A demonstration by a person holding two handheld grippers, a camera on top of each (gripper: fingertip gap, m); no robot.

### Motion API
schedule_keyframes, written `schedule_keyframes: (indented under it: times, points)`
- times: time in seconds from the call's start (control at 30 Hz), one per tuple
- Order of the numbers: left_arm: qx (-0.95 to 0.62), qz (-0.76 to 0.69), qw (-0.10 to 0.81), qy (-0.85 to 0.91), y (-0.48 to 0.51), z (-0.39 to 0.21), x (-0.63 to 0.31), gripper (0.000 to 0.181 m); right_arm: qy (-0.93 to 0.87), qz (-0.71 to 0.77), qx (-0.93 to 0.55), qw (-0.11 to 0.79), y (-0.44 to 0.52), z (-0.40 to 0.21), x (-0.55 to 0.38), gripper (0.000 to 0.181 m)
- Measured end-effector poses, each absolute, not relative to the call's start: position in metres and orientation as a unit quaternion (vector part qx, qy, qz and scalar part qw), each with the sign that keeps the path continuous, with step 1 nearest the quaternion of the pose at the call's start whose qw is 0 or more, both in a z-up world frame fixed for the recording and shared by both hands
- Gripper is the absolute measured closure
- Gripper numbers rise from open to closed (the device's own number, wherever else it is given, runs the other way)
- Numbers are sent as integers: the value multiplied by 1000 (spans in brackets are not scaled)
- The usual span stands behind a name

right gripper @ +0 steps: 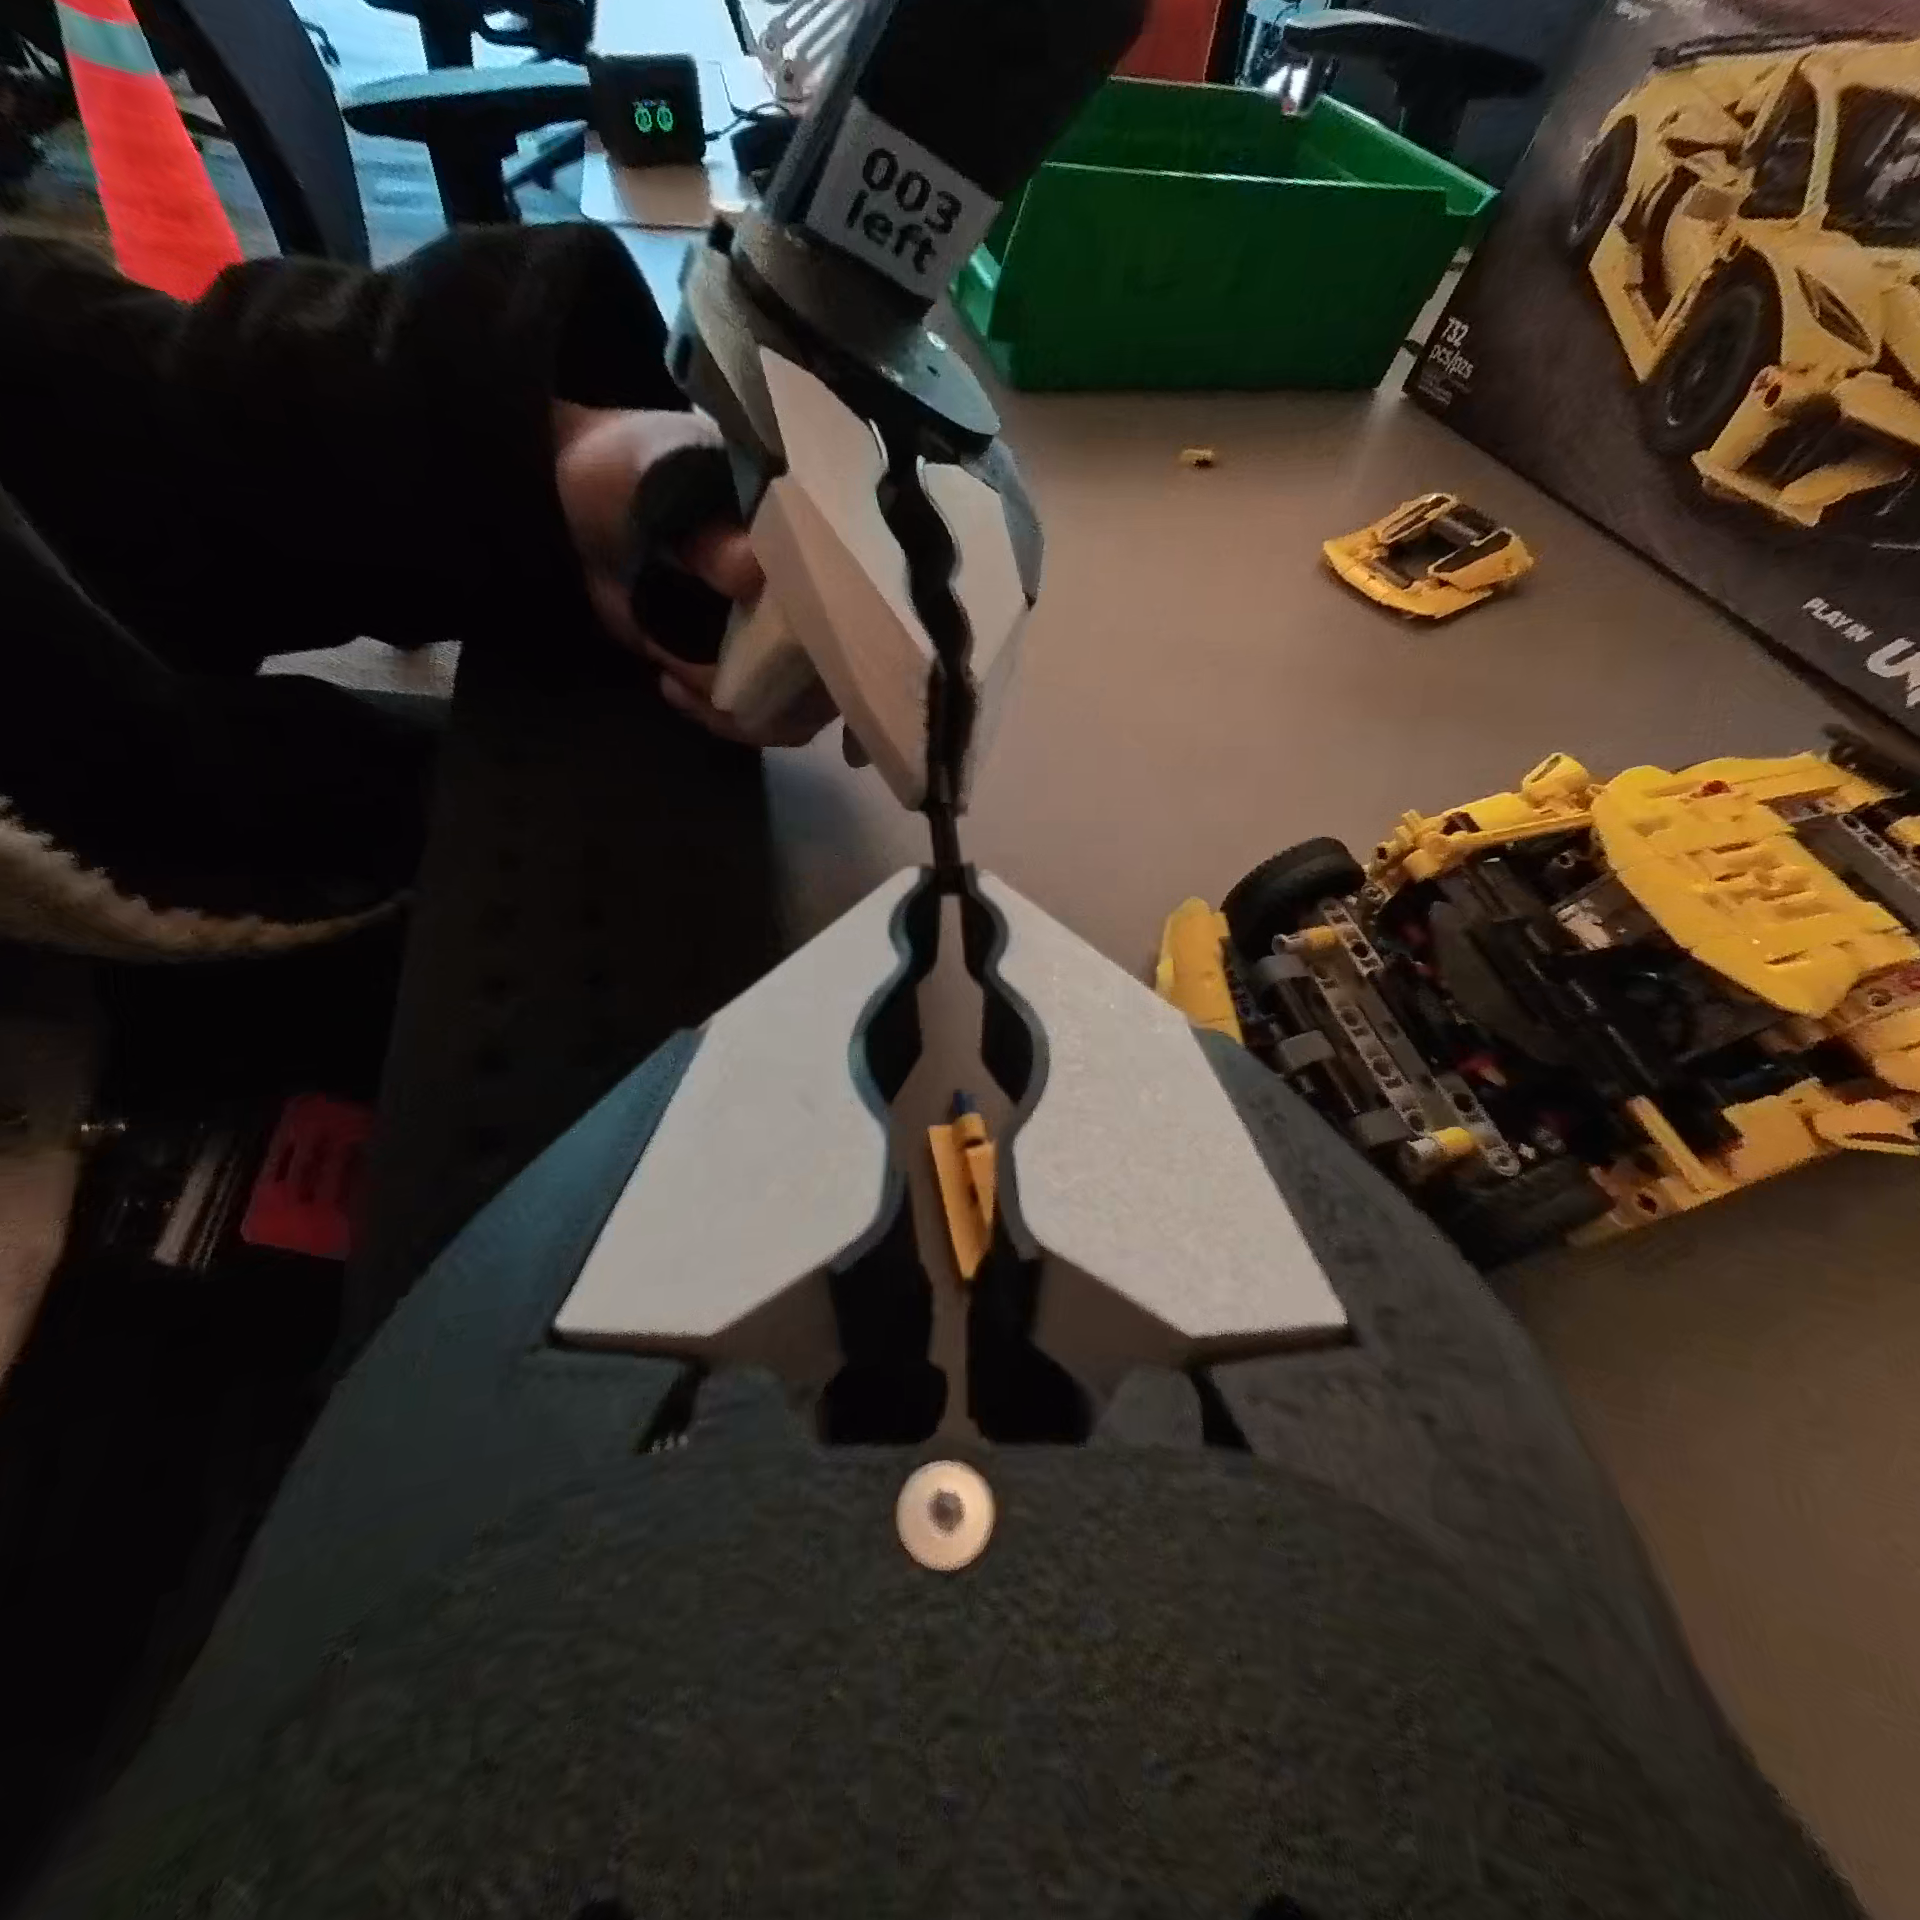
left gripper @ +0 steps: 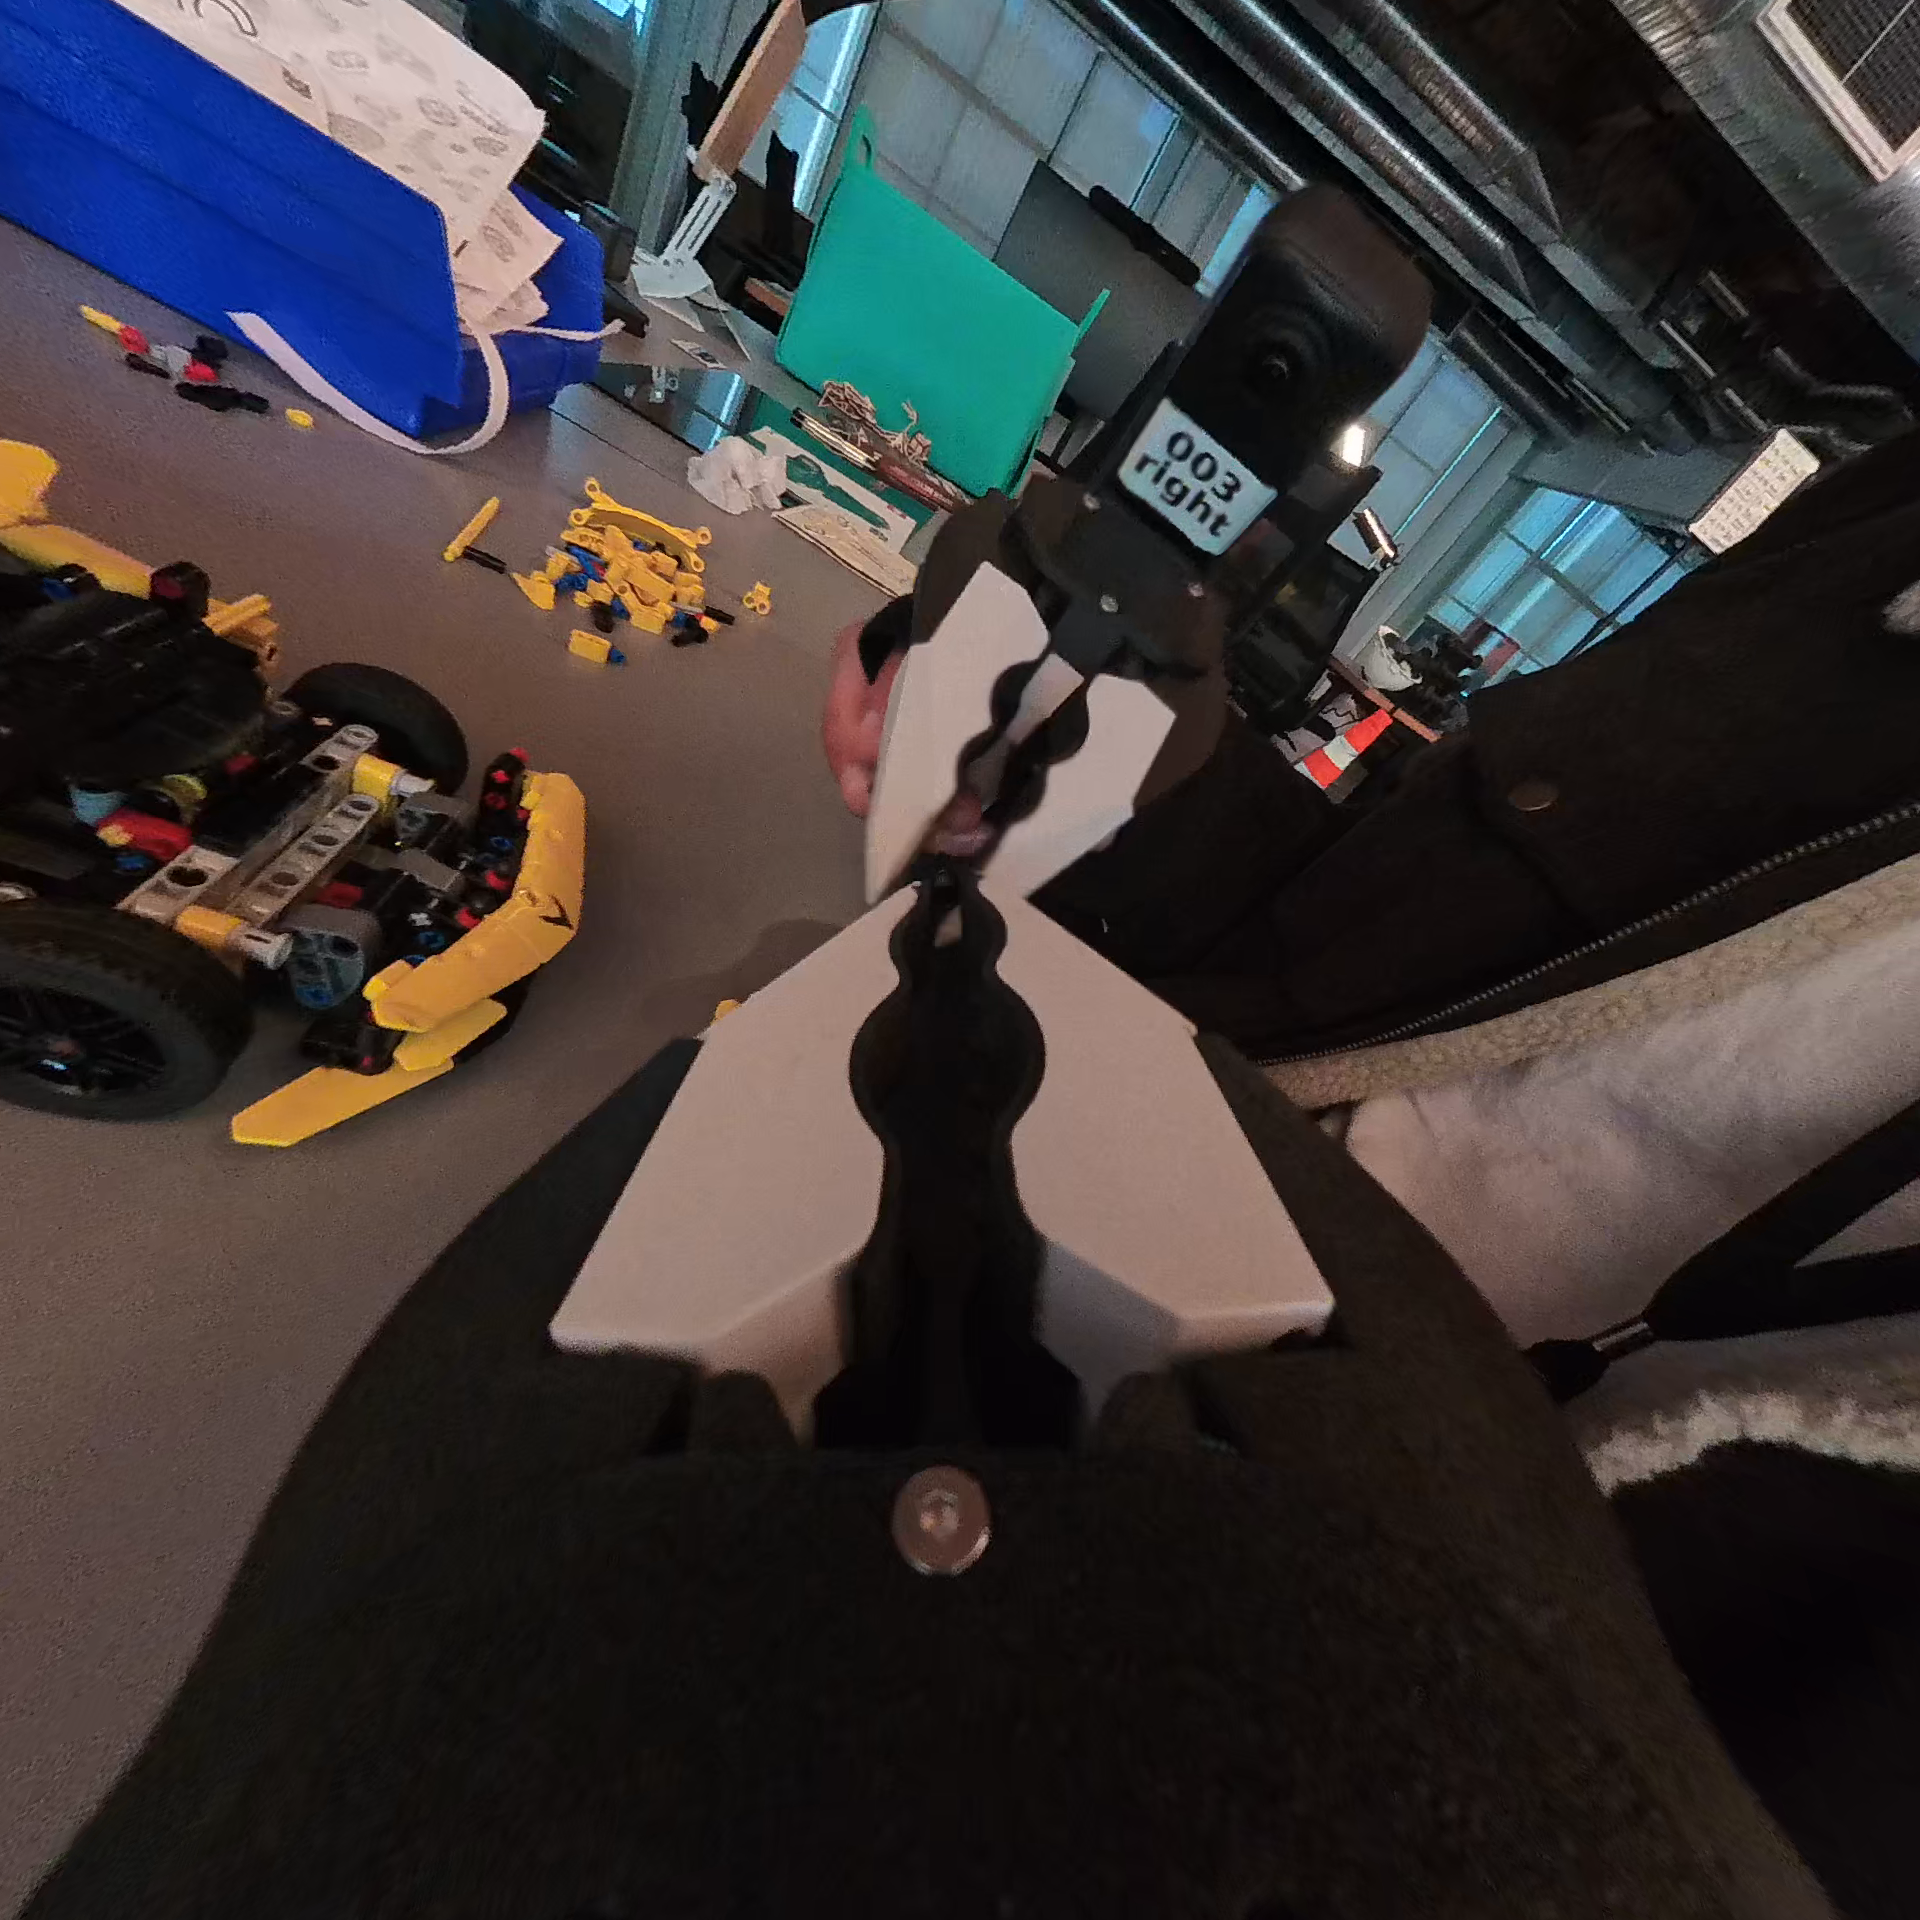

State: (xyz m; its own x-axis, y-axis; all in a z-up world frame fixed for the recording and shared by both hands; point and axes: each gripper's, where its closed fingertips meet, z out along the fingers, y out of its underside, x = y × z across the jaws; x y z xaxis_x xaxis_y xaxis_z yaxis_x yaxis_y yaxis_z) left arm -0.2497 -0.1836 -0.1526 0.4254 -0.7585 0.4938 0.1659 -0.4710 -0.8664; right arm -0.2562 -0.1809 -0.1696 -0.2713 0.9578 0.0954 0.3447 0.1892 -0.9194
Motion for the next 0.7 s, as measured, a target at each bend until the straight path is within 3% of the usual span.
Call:
schedule_keyframes:
  times: [0.23,0.37,0.43,0.5,0.7]
  points:
    - [-718,-468,469,211,-179,-159,-248,177,-689,397,-492,355,-166,-177,-248,179]
    - [-708,-492,479,166,-172,-153,-261,160,-621,180,-645,408,-13,-211,-167,179]
    - [-706,-508,468,159,-172,-153,-261,160,-525,77,-741,413,62,-227,-96,179]
    - [-713,-499,462,170,-173,-156,-256,160,-488,66,-785,376,82,-246,-61,179]
    - [-724,-492,448,179,-173,-163,-252,161,-459,58,-790,403,92,-240,-52,179]
